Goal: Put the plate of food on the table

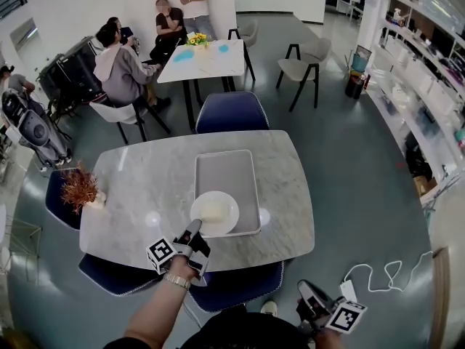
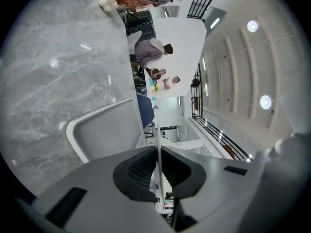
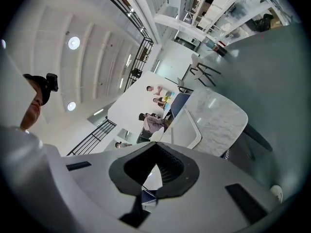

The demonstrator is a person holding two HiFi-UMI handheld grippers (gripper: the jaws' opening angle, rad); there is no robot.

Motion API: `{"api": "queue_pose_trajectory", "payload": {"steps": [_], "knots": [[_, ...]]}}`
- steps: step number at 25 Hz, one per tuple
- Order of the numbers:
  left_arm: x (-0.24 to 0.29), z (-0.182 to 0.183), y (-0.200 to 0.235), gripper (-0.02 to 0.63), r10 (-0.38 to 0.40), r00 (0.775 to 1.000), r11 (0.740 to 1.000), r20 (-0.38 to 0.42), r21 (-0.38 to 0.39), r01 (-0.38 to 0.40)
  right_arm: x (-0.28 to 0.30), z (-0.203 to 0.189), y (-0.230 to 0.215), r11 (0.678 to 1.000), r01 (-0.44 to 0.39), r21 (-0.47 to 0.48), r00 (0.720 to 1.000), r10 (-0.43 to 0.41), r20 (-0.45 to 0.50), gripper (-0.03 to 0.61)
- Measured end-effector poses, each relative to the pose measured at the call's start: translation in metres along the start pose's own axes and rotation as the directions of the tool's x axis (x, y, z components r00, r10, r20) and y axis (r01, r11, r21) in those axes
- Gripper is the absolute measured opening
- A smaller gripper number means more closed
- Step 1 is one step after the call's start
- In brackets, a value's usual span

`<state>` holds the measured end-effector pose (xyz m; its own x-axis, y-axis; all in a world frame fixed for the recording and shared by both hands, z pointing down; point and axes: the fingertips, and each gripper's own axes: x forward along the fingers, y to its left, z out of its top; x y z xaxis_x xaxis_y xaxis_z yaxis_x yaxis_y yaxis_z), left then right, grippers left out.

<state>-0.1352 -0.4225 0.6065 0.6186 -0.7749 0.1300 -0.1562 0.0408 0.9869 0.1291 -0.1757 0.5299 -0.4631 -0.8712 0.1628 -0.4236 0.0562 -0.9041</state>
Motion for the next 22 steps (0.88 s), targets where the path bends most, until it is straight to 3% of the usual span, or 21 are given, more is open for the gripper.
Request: {"api": "queue_pose_trajectory", "payload": {"steps": [8, 22], "knots": [[0.047, 0.04, 0.05, 0.029, 0.082, 0.994, 0.995, 0.076, -0.064, -0.077, 0.008, 0.002, -0.005, 0.998, 0.064, 0.013, 0.996, -0.065, 0.057, 0.011], [0.123, 0.056, 0.104, 0.029, 0.233, 0.972, 0.971, 0.024, -0.06, -0.232, 0.016, 0.004, -0.019, 0.986, 0.15, 0.068, 0.98, -0.157, 0.121, 0.011]]}}
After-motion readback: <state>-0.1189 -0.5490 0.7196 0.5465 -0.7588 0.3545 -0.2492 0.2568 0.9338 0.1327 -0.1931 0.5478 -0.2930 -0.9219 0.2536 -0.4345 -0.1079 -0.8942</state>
